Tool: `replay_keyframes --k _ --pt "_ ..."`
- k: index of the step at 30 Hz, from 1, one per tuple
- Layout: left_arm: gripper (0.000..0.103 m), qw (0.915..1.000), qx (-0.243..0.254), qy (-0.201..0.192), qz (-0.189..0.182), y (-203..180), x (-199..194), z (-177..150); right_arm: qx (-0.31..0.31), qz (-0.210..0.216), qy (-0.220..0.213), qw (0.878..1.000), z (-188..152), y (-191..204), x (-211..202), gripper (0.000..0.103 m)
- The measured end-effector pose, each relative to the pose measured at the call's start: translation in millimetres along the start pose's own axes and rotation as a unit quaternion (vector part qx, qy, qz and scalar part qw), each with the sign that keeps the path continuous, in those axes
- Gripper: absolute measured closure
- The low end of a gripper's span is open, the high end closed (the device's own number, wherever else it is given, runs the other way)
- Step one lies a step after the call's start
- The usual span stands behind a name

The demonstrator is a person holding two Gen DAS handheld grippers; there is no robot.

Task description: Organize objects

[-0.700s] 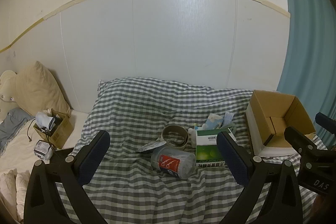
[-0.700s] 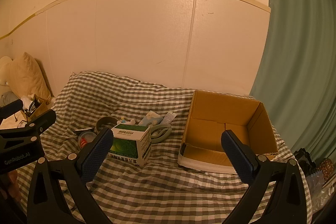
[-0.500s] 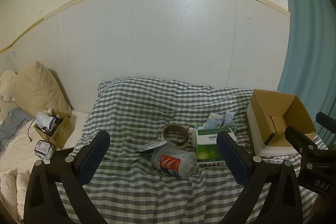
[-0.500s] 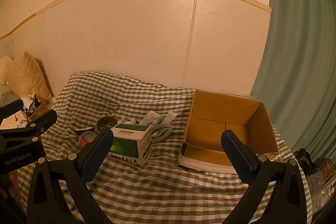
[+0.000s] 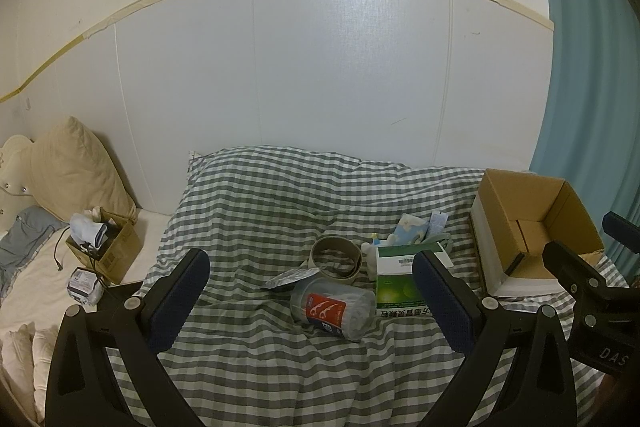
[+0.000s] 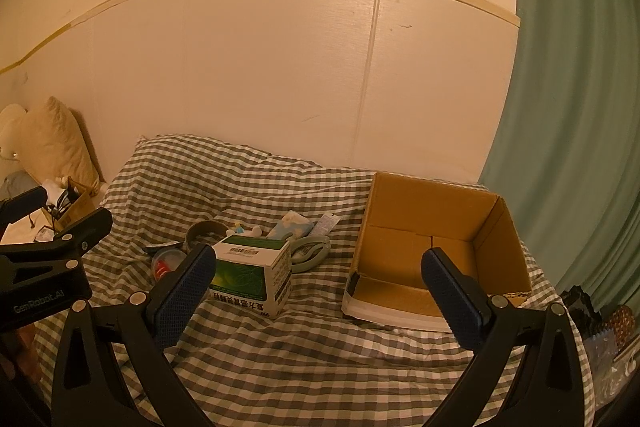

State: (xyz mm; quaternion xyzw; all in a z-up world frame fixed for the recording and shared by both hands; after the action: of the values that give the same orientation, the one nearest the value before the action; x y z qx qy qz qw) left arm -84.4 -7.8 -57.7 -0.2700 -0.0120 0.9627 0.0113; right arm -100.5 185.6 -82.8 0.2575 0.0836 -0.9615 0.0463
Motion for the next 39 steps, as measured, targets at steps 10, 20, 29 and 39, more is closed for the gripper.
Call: replay_keyframes --k 10,20,29,39 --pt "0.000 1.0000 0.002 0.002 -0.002 2 -1 0 -0.002 0.004 0.000 1.000 1 4 -2 0.000" --pt "0.000 0.9998 0.005 0.010 -0.015 10 -6 3 -0.009 0.006 -0.008 1.000 11 3 -17 0.000" --pt "0.000 0.9982 -0.015 0.058 0.003 74 17 -18 -0.008 0.070 0.035 0.997 -8 48 -5 0.000" --pt "0.000 0.9877 -0.056 0.121 0.083 138 61 -58 -0.069 0.149 0.113 0.980 -50 147 72 0.001"
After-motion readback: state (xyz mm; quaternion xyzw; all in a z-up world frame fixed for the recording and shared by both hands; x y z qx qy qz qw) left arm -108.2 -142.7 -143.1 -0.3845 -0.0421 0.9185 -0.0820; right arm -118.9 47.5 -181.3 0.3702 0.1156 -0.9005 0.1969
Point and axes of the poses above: each gripper's, at about its wrist camera, not at the fingertips, and x roughly the way its jaws point, y to its left, z to its top, the point moved 10 cm from there along x, roughly the way its jaws point, and after that the axes turned 4 degrees about -z, right-handed, at the moved point
